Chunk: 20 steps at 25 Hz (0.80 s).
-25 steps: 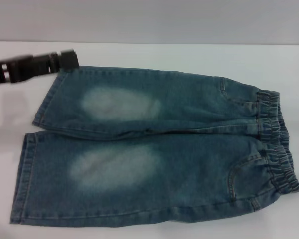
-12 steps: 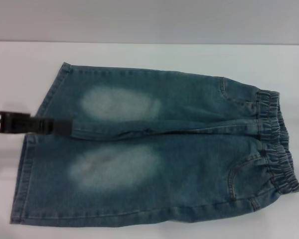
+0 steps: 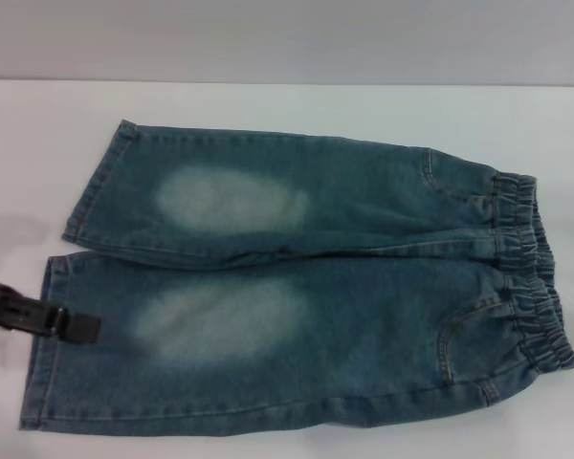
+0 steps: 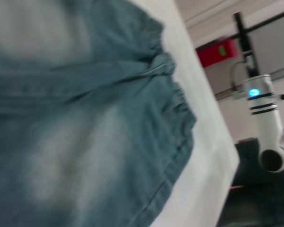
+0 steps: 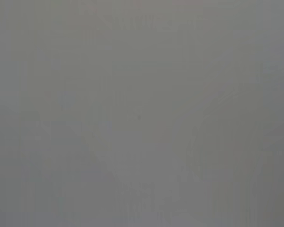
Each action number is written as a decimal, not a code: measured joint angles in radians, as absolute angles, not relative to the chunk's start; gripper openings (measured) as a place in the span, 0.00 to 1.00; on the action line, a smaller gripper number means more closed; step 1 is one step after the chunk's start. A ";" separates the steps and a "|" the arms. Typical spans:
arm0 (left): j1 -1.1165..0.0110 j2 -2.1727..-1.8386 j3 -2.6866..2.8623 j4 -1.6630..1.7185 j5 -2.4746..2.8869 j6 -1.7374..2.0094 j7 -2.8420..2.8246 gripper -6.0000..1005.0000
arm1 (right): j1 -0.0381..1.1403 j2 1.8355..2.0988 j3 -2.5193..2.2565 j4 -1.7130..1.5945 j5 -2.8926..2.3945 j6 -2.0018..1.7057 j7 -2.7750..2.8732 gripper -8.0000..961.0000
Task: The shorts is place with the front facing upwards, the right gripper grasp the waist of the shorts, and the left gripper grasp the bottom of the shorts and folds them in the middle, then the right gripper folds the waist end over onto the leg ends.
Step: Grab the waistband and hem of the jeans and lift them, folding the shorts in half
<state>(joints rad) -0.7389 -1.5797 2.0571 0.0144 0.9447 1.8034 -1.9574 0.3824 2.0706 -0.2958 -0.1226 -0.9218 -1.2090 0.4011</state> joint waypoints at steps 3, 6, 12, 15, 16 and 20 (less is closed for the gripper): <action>-0.738 -1.579 2.076 -0.016 0.951 1.788 -1.974 0.80 | 0.386 2.071 -0.282 -0.120 -0.922 -1.208 0.370 0.68; -0.737 -1.579 2.103 -0.033 0.951 1.779 -1.991 0.80 | 0.391 2.072 -0.274 -0.114 -0.922 -1.206 0.347 0.68; -0.732 -1.579 2.171 -0.124 0.949 1.754 -2.000 0.80 | 0.395 2.074 -0.215 -0.105 -0.922 -1.209 0.334 0.68; -0.720 -1.578 2.183 -0.151 0.945 1.745 -2.000 0.80 | 0.396 2.072 -0.208 -0.105 -0.922 -1.207 0.334 0.68; -0.716 -1.578 2.183 -0.156 0.945 1.745 -2.001 0.80 | 0.396 2.072 -0.205 -0.107 -0.922 -1.206 0.334 0.68; -0.710 -1.586 2.183 -0.159 0.944 1.744 -2.008 0.80 | 0.398 2.071 -0.195 -0.110 -0.922 -1.207 0.333 0.68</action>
<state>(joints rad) -0.7095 -1.5856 2.1831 -0.1593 0.9444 1.7438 -2.0076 0.3980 2.0714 -0.1950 -0.1103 -0.9218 -1.2074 0.3333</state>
